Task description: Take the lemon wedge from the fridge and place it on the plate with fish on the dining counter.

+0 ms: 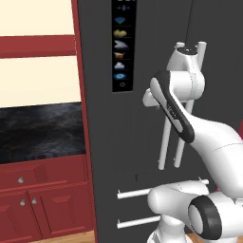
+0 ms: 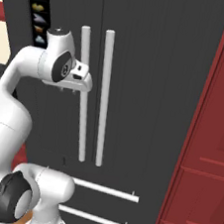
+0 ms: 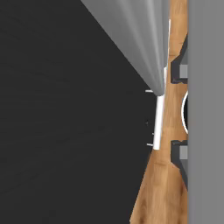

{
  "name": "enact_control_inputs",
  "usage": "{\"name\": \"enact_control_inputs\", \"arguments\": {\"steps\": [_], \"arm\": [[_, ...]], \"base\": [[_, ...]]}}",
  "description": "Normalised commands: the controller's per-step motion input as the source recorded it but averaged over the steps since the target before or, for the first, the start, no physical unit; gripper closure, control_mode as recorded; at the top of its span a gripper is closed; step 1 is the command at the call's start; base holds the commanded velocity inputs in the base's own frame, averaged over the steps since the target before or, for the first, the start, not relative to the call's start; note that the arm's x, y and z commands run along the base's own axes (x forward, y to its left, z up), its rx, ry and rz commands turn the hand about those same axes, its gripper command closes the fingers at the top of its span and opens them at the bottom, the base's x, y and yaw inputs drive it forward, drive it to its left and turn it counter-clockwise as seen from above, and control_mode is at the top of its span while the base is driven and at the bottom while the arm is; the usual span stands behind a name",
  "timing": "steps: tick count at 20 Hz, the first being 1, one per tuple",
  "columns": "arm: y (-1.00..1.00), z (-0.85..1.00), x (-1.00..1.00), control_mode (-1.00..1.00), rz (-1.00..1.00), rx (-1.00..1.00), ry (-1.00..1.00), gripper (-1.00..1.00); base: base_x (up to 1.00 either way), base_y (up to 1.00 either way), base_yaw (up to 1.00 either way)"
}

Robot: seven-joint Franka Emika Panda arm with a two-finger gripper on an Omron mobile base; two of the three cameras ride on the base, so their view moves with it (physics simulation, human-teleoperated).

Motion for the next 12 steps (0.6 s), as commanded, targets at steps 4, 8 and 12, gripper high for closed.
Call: {"name": "enact_control_inputs", "arguments": {"steps": [4,8,12], "arm": [[0.00,-0.04,0.00,-1.00,0.00,-0.01,0.01,-1.00],[-0.02,-0.01,-0.06,-1.00,0.00,0.00,-0.08,-1.00],[-0.25,0.00,-0.30,-1.00,-0.01,0.00,-0.14,-1.00]], "base": [[0.00,0.00,0.00],[0.00,0.00,0.00],[0.00,0.00,0.00]]}}
